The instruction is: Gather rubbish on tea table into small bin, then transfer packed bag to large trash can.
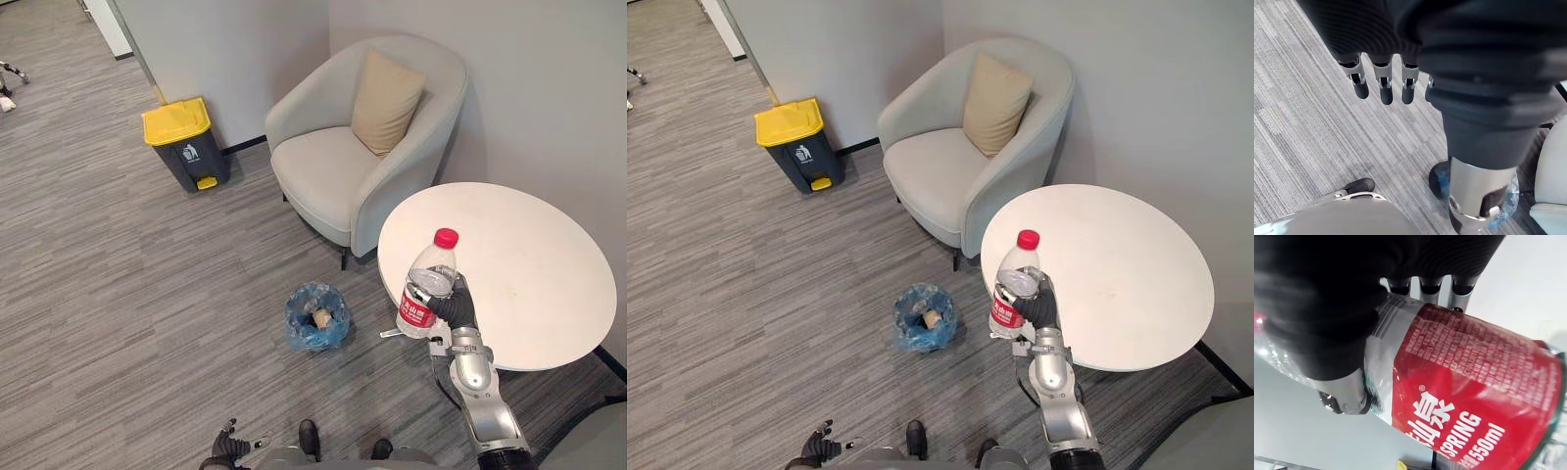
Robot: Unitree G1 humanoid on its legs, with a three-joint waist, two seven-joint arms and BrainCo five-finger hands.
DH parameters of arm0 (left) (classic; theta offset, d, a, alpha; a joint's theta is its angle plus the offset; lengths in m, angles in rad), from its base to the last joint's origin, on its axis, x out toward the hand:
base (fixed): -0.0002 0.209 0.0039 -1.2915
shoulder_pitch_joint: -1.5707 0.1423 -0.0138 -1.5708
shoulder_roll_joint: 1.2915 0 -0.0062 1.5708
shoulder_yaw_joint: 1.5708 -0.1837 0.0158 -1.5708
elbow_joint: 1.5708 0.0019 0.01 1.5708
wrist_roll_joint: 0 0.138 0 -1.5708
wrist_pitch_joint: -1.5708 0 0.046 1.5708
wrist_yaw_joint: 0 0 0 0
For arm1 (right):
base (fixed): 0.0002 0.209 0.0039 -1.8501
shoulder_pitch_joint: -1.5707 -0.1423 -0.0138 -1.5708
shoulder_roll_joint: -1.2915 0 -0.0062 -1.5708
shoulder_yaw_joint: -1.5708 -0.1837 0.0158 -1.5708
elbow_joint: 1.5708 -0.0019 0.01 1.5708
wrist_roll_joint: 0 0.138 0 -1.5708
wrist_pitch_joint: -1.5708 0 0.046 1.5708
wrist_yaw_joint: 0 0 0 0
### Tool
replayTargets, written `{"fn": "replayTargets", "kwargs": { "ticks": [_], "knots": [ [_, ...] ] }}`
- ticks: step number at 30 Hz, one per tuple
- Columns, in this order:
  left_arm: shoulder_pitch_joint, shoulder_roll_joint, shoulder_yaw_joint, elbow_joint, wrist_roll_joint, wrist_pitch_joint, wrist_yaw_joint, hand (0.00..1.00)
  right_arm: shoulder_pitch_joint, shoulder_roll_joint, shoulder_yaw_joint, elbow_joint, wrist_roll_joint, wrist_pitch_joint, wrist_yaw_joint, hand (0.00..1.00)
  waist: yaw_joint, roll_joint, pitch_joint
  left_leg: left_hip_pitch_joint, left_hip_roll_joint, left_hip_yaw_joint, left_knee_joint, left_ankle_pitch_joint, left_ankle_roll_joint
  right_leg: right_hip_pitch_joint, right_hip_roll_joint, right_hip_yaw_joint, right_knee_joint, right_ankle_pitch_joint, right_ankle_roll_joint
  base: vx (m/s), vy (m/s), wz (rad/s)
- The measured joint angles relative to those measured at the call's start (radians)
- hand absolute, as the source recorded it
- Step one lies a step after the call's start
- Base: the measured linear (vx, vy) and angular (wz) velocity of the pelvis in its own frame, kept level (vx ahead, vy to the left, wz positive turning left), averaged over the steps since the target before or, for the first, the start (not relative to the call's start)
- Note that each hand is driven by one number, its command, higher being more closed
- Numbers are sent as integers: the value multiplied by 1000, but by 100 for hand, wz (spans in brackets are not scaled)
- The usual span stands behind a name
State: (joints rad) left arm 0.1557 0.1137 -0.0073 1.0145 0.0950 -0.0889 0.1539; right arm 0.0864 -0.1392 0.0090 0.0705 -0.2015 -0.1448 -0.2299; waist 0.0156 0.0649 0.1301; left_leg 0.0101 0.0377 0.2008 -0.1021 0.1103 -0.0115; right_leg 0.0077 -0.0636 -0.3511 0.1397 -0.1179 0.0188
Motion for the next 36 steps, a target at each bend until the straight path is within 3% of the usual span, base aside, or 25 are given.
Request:
{"fn": "replayTargets", "kwargs": {
  "ticks": [4, 6, 9, 11, 14, 15, 16, 17, 18, 21, 24, 27, 29, 30, 31, 32, 34, 36],
  "knots": [
    [6, 3, 14, 0, -1, 3, 0, 0, 0, 0, 3, 2, 0, 0, 17, 100, 4, -17, 9, -35, -21, 11, 69, -49, 34, -55, -31, 29, 94, -70, 52, 117, 24, 1],
    [7, 16, 18, 12, -5, 4, 0, 0, 4, -2, 9, 4, -1, 0, 19, 100, 2, -38, 23, -41, -43, -4, 138, -112, 38, -72, -85, 32, 216, -107, 55, 184, 31, 16],
    [12, 17, 20, 16, -8, 4, 0, 0, 6, -5, 12, 4, -2, 0, 20, 100, -2, -42, 27, -5, -59, -39, 157, -160, 65, -148, -117, 98, 460, -86, 51, 180, 51, 25],
    [9, 20, 20, 14, -13, 4, 0, 0, 12, -7, 13, 5, -1, -1, 28, 100, -11, -31, 33, 4, -44, -82, 175, -175, 81, -197, -87, 149, 510, -132, 35, 292, 28, 52],
    [-21, 16, 20, 16, -15, 3, -1, 0, 0, -28, 22, 37, -1, -2, 38, 100, -19, -18, 45, 20, -6, -147, 178, -182, 61, -277, -17, 177, 375, -146, 33, 250, -45, 74],
    [-21, 19, 20, 16, -15, 1, -1, 0, 1, -27, 28, 40, -1, -1, 38, 100, -27, -29, 45, 35, -12, -175, 179, -192, 41, -274, -2, 205, 259, -94, 34, 241, -106, 90],
    [-15, 31, 25, 17, -15, -1, -1, 0, 5, -25, 37, 38, -1, -2, 38, 100, -30, -60, 41, 40, -42, -196, 190, -213, 18, -273, -15, 253, 159, -1, 24, 298, -175, 85],
    [-15, 39, 32, 17, -15, -1, -2, 0, 8, -26, 40, 37, -1, -2, 39, 100, -31, -85, 38, 47, -59, -210, 207, -232, 11, -270, -32, 272, 157, 87, 12, 329, -216, 78],
    [-19, 21, 53, 18, -15, -2, 0, 0, 14, -44, 35, 38, 0, 1, 39, 100, -29, -55, 35, 36, -38, -236, 252, -266, -10, -254, -28, 240, 176, 82, -4, 279, -198, 61],
    [-20, 6, 58, 17, -14, -6, -1, 0, 23, -55, 36, 23, 6, 0, 40, 100, -31, -1, 27, -26, 23, -240, 389, -315, -49, -200, 17, 171, 110, 50, -26, 297, -156, 53],
    [-16, 3, 60, 17, -15, -5, -1, 0, 47, -53, 37, 18, 16, 0, 42, 100, -16, -11, 36, -75, 79, -146, 591, -324, -63, -90, 50, 144, 45, 53, -60, 278, -139, 21],
    [-22, 0, 71, 12, -15, -5, -1, 0, 44, -45, 28, -15, 34, -2, 40, 100, -2, -24, 45, -130, 120, -60, 683, -354, -36, -21, 53, 145, 1, 45, -72, 149, -18, -2],
    [-22, -4, 79, 12, -15, -5, -2, 0, 36, -42, 23, -15, 34, -2, 39, 100, -1, -26, 49, -145, 115, -61, 572, -352, -41, -12, 42, 149, 0, 45, -71, 116, 75, -11],
    [-22, -4, 79, 12, -15, -4, -2, 0, 36, -44, 18, -15, 34, -2, 39, 100, -2, -17, 45, -139, 117, -67, 443, -309, -72, -9, 40, 153, 1, 42, -58, 102, 131, -12],
    [-21, -6, 78, 12, -14, -4, -2, 0, 36, -48, 18, -16, 34, -3, 38, 100, -3, -3, 41, -133, 119, -71, 378, -238, -80, -8, 48, 156, 1, 39, -47, 111, 176, -13],
    [-27, -5, 79, 16, -15, -3, -2, 0, 31, -46, 14, 0, 33, 1, 37, 100, -1, -6, 49, -123, 115, -75, 348, -183, -71, 0, 44, 171, -1, 31, -24, 132, 224, -6],
    [-26, -1, 79, 14, -13, -3, -3, 0, 43, -34, 25, 1, 31, 2, 40, 100, -1, -22, 50, -97, 80, -64, 303, -167, -60, 4, 15, 182, -8, 28, 0, 97, 186, 0],
    [-23, 0, 79, 14, -13, -3, -3, 0, 43, -34, 35, 1, 28, 2, 46, 100, 0, -20, 51, -83, 55, -56, 280, -161, -52, 4, -7, 190, -9, 30, 13, 29, 113, -1]
  ]
}}
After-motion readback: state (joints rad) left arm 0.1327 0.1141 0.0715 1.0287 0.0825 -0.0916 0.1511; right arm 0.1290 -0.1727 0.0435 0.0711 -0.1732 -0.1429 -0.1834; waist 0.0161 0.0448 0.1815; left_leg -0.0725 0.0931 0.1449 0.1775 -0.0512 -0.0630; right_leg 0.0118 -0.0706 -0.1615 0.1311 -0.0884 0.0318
